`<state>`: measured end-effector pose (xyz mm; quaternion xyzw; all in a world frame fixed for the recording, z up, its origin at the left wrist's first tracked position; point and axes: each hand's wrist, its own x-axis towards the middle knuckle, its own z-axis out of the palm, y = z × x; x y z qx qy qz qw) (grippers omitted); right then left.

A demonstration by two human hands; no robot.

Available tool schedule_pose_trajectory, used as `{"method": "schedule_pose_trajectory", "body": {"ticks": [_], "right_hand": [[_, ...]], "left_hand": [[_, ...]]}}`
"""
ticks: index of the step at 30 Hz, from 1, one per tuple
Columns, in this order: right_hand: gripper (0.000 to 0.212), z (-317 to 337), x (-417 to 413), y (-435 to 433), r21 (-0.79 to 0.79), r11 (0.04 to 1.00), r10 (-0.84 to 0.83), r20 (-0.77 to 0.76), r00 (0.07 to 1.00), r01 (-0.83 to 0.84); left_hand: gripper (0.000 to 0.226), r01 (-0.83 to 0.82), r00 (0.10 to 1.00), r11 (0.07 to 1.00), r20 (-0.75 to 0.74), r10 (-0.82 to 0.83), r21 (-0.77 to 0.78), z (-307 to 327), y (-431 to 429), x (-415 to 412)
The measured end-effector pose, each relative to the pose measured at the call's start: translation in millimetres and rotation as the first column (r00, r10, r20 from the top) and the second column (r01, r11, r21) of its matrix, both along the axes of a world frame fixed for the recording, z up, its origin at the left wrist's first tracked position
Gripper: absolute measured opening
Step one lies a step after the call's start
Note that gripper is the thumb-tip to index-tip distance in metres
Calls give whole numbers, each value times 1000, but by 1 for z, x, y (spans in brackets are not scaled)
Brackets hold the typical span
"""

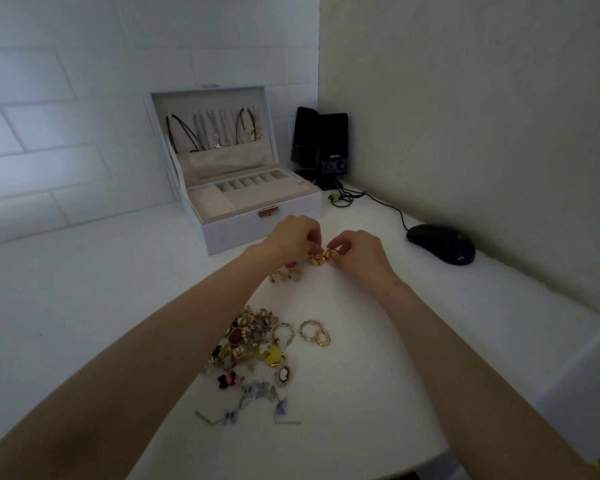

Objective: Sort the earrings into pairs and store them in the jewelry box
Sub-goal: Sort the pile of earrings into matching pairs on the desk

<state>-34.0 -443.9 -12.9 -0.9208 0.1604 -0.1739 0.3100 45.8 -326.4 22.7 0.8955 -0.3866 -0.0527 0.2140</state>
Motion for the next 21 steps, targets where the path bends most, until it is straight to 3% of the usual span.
{"method": "schedule_pose_trajectory", "body": {"ticks": [5, 11, 15, 18, 21], "right_hand": [[22, 1, -2, 0, -2, 1000, 18, 14, 1000, -18], [30, 1, 0, -1, 23, 1000, -12, 37, 999, 11], [14, 22, -22, 12, 47, 999, 5, 106, 994, -10], [11, 40, -57, 30, 159, 964, 223, -46, 974, -213], [22, 40, -83, 53, 53, 944, 326, -300, 897, -325]], "left_hand": [[11, -15, 1000, 1000, 22, 15, -10, -2, 0, 3], [21, 12, 974, 994, 226, 13, -111, -3, 23, -8], [15, 40, 965, 981, 262, 11, -190, 1, 58, -32], [10, 103, 977, 987, 198, -78, -121, 9, 85, -52], [13, 178, 981, 983, 64, -181, 49, 14, 103, -65]]}}
